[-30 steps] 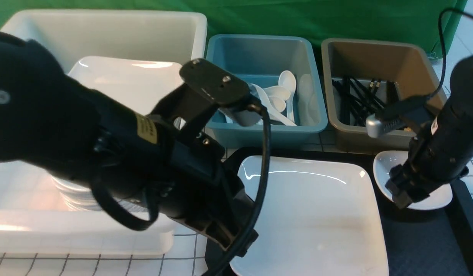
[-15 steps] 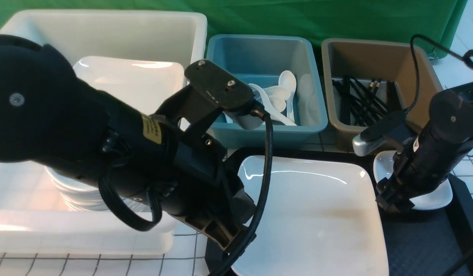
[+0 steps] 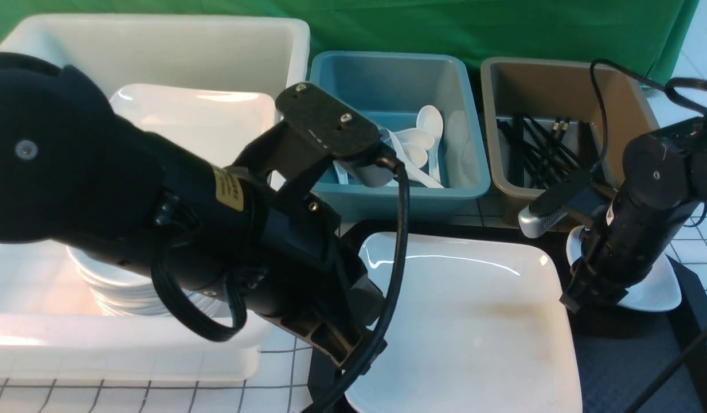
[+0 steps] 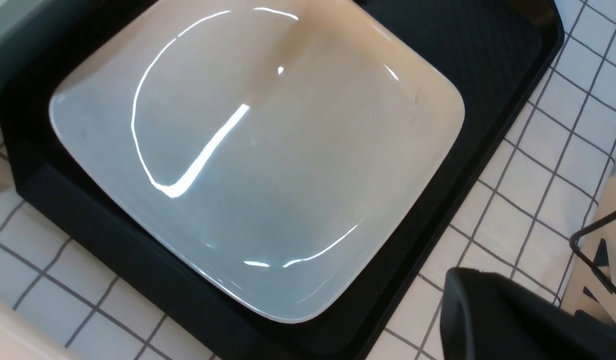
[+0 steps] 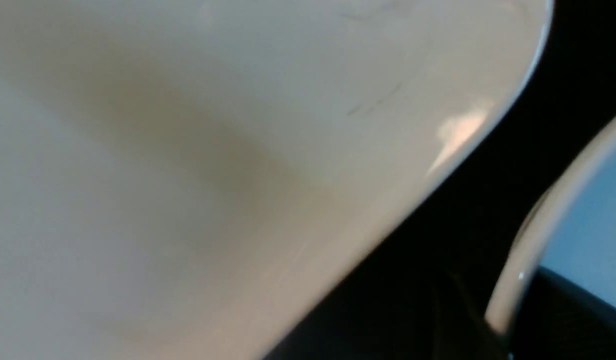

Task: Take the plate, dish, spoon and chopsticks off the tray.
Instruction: Use the right arm to grab a small plate from the dinner plate, then use the right arm to put the small plate into the large storage box on the left

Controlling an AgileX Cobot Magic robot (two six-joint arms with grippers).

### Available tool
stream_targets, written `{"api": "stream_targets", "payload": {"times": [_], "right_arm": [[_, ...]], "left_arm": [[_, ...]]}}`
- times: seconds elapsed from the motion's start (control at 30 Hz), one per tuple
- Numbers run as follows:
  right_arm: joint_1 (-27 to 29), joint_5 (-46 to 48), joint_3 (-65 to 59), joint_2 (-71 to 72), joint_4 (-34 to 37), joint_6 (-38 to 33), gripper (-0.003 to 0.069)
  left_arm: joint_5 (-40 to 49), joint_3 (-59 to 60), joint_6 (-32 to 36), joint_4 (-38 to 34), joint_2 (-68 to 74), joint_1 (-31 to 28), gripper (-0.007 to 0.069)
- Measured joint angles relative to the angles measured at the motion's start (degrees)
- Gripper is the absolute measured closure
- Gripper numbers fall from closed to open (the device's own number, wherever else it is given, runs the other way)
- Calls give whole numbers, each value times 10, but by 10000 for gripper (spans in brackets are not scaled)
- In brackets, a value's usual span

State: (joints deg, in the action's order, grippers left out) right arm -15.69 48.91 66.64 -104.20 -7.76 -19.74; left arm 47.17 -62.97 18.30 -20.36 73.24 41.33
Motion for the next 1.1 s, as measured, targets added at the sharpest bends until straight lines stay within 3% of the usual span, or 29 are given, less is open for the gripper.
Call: {"api": "stream_targets", "payload": {"times": [0.17,0.43,0.5,0.63,0.83,0.87,1.1], "right_arm": [[1,92,27,57,45,0,614],[0,137,105,184,199,-34,617],[-18,136,153,207,270,-72,618],[-94,124,220,196,334,-104,618],[-227,80,312,118,339,-113,618],[-263,60,345,81,339,-115,618],[-344,8,460,-60,320,-116,618]], "left_arm": [[-18,0,-6,13,0,0,627],[-32,-17,-108,137,1,-3,627],[-18,-44,-151,180,1,-24,627],[14,-85,-172,199,-4,-97,627],[52,-90,-223,204,-46,-233,627],[55,-79,-244,204,-73,-284,627],[59,-5,-268,204,-168,-435,627]]}}
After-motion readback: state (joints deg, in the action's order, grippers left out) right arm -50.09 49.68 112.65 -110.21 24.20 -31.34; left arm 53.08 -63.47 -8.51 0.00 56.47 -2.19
